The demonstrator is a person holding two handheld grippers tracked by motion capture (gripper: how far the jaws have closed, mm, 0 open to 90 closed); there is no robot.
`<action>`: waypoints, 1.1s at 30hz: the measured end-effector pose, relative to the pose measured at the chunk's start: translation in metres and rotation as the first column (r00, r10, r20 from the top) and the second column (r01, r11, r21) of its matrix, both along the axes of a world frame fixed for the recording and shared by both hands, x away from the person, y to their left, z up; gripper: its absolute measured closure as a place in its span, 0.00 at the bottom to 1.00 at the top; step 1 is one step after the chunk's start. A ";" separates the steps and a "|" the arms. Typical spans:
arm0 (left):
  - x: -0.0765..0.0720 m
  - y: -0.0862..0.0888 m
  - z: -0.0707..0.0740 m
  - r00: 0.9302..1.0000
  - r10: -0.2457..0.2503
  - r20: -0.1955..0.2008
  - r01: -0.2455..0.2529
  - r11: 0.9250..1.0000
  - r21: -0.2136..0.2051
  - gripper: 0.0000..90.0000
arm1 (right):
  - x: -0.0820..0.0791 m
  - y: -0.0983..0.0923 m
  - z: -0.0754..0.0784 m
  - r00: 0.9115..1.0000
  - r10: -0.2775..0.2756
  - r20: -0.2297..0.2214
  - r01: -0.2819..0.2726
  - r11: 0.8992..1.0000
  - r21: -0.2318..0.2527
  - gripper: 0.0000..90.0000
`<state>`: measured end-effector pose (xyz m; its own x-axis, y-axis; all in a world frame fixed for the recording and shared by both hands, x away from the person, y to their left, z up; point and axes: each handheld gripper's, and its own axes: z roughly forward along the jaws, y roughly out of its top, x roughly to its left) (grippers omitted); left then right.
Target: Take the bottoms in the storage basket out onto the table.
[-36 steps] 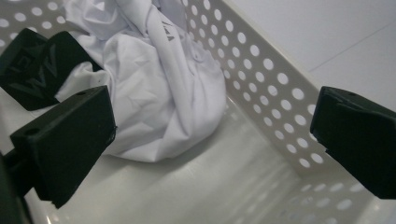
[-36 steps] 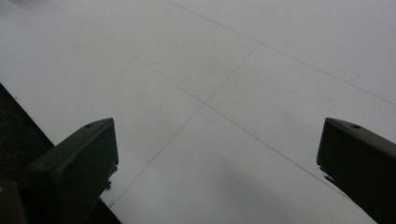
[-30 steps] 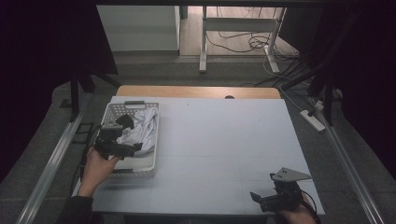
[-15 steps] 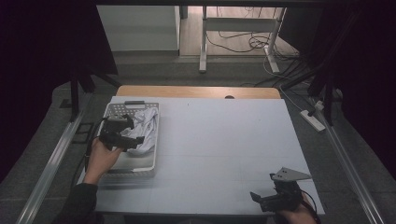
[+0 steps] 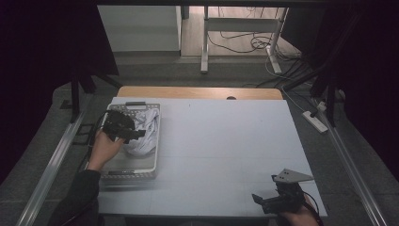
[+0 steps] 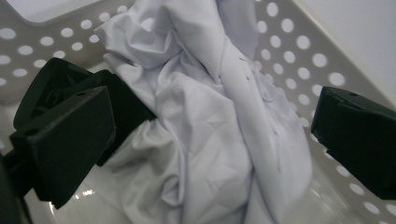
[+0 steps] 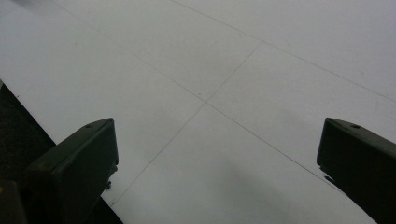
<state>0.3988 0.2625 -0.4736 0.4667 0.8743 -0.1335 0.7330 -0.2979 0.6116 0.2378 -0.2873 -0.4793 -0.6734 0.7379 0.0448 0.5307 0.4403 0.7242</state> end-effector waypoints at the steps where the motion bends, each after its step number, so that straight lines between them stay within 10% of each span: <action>1: 0.003 0.000 -0.001 1.000 0.003 -0.008 -0.003 1.000 -0.001 0.00 | 0.000 0.000 0.000 1.000 0.000 0.000 0.000 1.000 0.000 0.00; 13: 0.034 -0.008 -0.017 0.997 0.015 -0.078 -0.009 0.997 0.075 0.00 | 0.000 0.000 0.000 1.000 0.000 -0.001 0.000 1.000 0.003 0.00; 33: 0.053 -0.015 -0.046 0.981 0.063 -0.181 -0.020 0.972 0.234 0.00 | 0.000 0.000 0.000 1.000 0.004 -0.003 -0.004 1.000 0.003 0.00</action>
<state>0.4520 0.2477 -0.5198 0.4154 0.9096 -0.0076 0.8418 -0.3812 0.3821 0.2381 -0.2877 -0.4794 -0.6763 0.7350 0.0486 0.5308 0.4405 0.7240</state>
